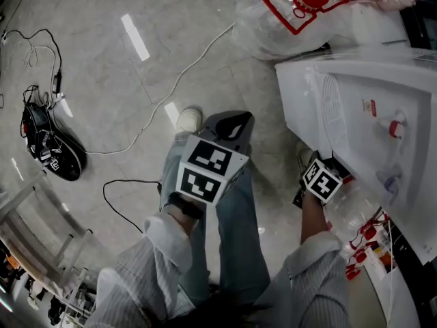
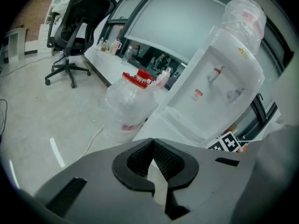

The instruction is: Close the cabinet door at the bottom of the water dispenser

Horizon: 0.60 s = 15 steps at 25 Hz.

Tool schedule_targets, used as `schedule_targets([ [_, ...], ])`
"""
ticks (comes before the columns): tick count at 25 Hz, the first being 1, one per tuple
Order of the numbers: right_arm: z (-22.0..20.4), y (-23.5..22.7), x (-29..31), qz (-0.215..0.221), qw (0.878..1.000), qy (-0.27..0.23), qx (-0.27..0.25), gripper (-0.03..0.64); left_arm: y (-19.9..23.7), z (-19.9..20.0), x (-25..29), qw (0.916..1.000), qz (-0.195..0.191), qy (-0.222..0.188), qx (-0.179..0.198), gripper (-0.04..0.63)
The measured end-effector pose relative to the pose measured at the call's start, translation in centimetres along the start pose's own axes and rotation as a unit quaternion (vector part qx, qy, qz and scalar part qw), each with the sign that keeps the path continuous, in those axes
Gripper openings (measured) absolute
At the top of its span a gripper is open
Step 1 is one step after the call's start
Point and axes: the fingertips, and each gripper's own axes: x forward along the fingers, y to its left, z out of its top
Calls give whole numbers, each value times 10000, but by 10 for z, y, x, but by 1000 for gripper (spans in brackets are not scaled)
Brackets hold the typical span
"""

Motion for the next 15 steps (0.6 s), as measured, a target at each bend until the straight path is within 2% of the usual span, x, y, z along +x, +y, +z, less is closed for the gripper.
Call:
schedule_targets([
  [15, 5, -9, 4, -92, 9996, -104, -259, 156, 3, -6, 6, 10000, 6, 37, -63, 11],
])
